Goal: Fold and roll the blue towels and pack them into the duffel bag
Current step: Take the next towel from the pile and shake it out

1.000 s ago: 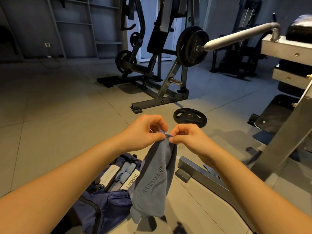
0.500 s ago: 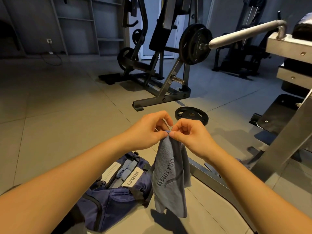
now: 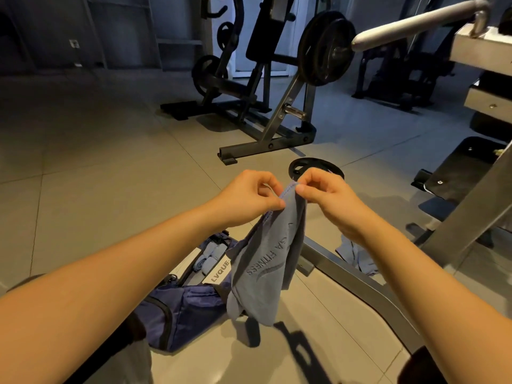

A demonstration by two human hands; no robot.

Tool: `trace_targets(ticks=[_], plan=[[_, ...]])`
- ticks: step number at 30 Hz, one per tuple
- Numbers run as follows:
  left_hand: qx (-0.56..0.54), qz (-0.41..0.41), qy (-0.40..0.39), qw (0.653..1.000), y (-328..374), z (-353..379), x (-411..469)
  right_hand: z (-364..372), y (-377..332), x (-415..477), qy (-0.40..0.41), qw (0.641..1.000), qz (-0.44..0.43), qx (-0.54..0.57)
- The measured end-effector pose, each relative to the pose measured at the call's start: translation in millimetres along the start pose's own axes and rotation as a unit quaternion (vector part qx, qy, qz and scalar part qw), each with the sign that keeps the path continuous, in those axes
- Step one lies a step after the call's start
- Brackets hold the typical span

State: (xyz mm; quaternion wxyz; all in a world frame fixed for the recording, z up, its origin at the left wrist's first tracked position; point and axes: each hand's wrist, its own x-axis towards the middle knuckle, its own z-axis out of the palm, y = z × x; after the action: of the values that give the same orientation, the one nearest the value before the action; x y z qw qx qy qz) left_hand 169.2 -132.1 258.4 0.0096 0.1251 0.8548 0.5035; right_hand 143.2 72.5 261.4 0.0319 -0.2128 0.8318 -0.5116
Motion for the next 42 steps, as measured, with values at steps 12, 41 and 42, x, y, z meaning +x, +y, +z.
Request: trace_targets(ticks=[12,41,42], plan=[[-0.109,-0.010,0.018,0.994,-23.2,20.0,2.3,-15.9,-15.3,4.5,0.172,0.977,0.000,0.127],[0.008,0.033,0.154,0.988,-23.7,89.7,22.1,-59.5,-36.6,-5.0,0.074,0.855,-0.034,0.512],[0.006,0.034,0.155,0.987,-23.7,90.2,24.1,-61.2,-36.8,-5.6,0.077,0.853,-0.031,0.515]])
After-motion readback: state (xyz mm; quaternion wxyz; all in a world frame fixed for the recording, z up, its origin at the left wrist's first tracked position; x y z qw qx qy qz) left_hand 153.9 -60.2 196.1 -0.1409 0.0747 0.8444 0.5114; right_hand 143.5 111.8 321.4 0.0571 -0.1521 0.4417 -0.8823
